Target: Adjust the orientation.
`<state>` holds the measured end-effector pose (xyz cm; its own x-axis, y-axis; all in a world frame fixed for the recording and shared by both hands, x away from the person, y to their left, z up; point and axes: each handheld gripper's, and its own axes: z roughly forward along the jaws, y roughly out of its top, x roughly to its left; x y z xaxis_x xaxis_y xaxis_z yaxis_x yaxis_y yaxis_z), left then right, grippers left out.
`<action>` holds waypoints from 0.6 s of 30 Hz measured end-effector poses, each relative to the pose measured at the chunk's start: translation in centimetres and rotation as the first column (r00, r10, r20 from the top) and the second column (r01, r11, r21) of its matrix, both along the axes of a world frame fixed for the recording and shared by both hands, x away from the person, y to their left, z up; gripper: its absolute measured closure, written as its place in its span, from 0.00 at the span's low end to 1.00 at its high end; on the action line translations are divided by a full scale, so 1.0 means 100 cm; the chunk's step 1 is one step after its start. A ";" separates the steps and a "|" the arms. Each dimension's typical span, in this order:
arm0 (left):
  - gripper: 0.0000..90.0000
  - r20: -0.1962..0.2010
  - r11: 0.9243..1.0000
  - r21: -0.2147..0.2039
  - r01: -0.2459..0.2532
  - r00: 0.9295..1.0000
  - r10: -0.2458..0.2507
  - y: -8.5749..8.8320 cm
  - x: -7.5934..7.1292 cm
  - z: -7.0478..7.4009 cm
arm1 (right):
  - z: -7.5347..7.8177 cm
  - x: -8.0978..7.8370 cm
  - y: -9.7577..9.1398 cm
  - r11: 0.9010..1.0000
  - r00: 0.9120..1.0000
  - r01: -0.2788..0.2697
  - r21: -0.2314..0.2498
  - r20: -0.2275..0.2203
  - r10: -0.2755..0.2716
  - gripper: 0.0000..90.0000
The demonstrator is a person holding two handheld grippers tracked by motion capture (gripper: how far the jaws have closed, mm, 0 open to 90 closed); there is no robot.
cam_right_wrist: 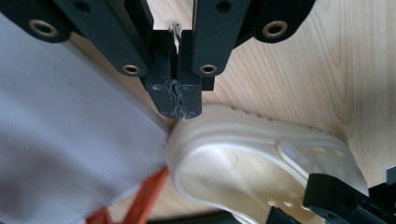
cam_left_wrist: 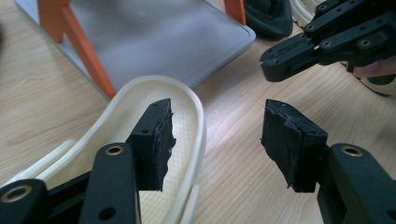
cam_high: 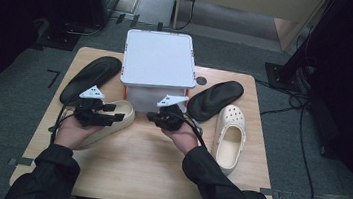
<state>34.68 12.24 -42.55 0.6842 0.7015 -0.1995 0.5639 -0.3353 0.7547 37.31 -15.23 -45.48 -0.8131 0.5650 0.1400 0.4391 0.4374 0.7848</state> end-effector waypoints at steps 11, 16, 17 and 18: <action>0.50 0.005 0.999 -0.020 -0.041 0.999 0.041 0.016 0.002 0.004 | -0.002 0.018 0.053 0.999 0.998 -0.052 -0.006 0.029 0.052 0.98; 0.50 0.009 0.999 -0.020 -0.046 0.999 0.046 0.020 0.003 0.005 | -0.006 0.022 0.069 0.998 0.997 -0.068 -0.015 0.037 0.069 0.98; 0.50 0.009 0.999 -0.021 -0.048 0.999 0.048 0.022 0.003 0.005 | -0.009 0.023 0.076 0.996 0.996 -0.079 -0.030 0.031 0.080 0.98; 0.50 0.011 0.998 -0.023 -0.051 0.999 0.051 0.022 0.003 0.005 | -0.011 0.023 0.079 0.995 0.996 -0.087 -0.044 0.031 0.088 0.98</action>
